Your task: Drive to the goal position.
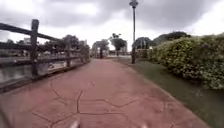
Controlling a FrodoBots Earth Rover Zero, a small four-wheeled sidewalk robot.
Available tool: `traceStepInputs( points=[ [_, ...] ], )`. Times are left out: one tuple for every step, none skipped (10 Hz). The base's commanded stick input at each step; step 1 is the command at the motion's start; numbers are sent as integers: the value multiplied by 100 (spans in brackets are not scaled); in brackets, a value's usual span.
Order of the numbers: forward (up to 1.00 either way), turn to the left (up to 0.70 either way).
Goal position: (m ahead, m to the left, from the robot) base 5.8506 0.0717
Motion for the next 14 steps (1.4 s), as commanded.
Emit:
traceStepInputs(
  points=[
    [70,16],
    [70,31],
    [70,35],
    [70,2],
    [70,0],
    [70,0],
    [70,0],
    [70,0],
    [70,0],
    [70,0],
    [70,2],
    [70,2],
    [70,2],
    [70,2]
  ],
)
